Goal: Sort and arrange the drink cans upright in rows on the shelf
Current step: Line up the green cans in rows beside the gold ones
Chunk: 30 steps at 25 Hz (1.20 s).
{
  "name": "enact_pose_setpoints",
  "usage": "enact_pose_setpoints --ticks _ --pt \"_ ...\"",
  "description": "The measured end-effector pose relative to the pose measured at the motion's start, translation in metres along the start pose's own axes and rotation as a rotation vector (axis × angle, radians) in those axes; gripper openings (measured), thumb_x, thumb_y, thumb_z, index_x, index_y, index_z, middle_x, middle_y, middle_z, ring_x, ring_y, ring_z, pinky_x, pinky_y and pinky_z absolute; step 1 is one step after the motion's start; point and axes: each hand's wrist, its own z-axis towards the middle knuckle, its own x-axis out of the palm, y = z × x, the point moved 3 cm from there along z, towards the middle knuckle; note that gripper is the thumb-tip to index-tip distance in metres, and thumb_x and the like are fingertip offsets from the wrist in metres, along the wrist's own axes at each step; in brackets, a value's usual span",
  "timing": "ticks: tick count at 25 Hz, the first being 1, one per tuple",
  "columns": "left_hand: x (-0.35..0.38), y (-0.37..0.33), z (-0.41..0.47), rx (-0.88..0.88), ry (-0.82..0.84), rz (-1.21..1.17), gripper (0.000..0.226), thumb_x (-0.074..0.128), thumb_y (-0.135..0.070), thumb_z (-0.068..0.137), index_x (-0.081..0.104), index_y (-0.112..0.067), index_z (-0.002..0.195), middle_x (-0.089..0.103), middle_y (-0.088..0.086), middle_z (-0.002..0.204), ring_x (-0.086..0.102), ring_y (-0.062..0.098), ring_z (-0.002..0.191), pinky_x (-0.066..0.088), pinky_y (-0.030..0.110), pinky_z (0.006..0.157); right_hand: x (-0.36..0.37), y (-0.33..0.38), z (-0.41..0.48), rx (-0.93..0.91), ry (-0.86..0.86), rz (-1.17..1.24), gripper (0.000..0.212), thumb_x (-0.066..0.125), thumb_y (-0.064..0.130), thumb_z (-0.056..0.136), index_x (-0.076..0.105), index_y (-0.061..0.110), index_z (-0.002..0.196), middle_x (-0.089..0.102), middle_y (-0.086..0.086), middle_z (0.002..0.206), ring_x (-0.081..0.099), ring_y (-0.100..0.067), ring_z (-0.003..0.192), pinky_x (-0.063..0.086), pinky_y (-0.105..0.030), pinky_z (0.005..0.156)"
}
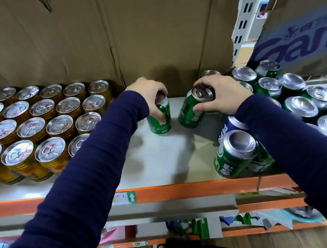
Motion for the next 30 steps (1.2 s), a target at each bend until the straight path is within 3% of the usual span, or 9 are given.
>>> enact_pose_setpoints --ticks 3,5,8,11,16,23,27,30 --pt "0.010 0.004 0.001 0.031 -0.047 -0.023 0.083 0.083 -0.047 0.054 0.052 -0.024 0.128 0.051 0.004 0.118 0.045 0.025 0.108 0.045 0.041 0.093 0.002 -0.001 0.002 -0.006 -0.005 -0.009 0.064 0.079 0.042 0.070 0.057 0.015 0.124 0.060 -0.005 0.122 0.054 -0.021 0.112 0.035 -0.021 0.091" --pt "0.014 0.008 -0.007 -0.059 -0.148 -0.115 0.087 0.082 -0.051 0.055 0.050 -0.020 0.130 0.046 0.006 0.116 0.049 0.024 0.105 0.045 0.035 0.093 0.002 -0.002 0.002 0.004 -0.013 -0.002 0.065 0.079 0.042 0.070 0.057 0.016 0.124 0.060 -0.004 0.122 0.054 -0.020 0.112 0.035 -0.020 0.091" --pt "0.017 0.014 -0.010 -0.214 -0.207 -0.174 0.077 0.079 -0.057 0.055 0.057 -0.013 0.115 0.047 0.003 0.098 0.048 0.020 0.088 0.042 0.029 0.080 0.003 -0.003 0.002 0.011 -0.018 0.000 0.065 0.079 0.044 0.070 0.057 0.016 0.124 0.061 -0.002 0.120 0.055 -0.018 0.110 0.034 -0.019 0.089" --pt "0.005 0.016 0.011 -0.177 -0.199 -0.149 0.067 0.078 -0.059 0.055 0.065 -0.014 0.102 0.057 0.005 0.093 0.055 0.023 0.088 0.043 0.030 0.075 0.004 -0.005 0.003 0.007 -0.024 -0.005 0.065 0.078 0.046 0.069 0.057 0.016 0.123 0.061 -0.003 0.119 0.055 -0.018 0.110 0.035 -0.020 0.090" --pt "-0.007 0.015 0.063 -0.169 -0.224 -0.122 0.082 0.081 -0.055 0.055 0.059 -0.011 0.120 0.064 0.008 0.115 0.059 0.026 0.102 0.047 0.033 0.085 0.006 -0.009 0.005 0.018 -0.037 0.006 0.066 0.079 0.048 0.068 0.058 0.018 0.123 0.062 -0.002 0.119 0.055 -0.017 0.109 0.037 -0.021 0.091" --pt "0.007 0.022 0.078 -0.165 -0.249 -0.167 0.085 0.083 -0.052 0.055 0.055 -0.010 0.123 0.060 0.008 0.123 0.055 0.025 0.112 0.043 0.033 0.095 0.006 -0.007 0.005 -0.007 -0.050 0.024 0.066 0.080 0.044 0.069 0.057 0.017 0.124 0.061 -0.001 0.121 0.055 -0.015 0.110 0.033 -0.015 0.088" --pt "0.013 0.028 0.075 -0.198 -0.253 -0.210 0.081 0.083 -0.051 0.055 0.055 -0.010 0.119 0.056 0.011 0.120 0.051 0.026 0.111 0.042 0.032 0.089 0.006 -0.007 0.005 -0.021 -0.054 0.022 0.065 0.080 0.043 0.068 0.059 0.016 0.123 0.062 -0.002 0.118 0.055 -0.018 0.110 0.036 -0.020 0.091" --pt "0.019 0.027 0.065 -0.193 -0.266 -0.265 0.080 0.080 -0.045 0.065 0.047 -0.010 0.129 0.048 0.014 0.131 0.047 0.029 0.119 0.039 0.033 0.096 0.007 -0.003 0.004 -0.065 -0.012 -0.027 0.069 0.081 0.038 0.069 0.056 0.012 0.128 0.060 -0.009 0.121 0.053 -0.024 0.114 0.034 -0.024 0.095"
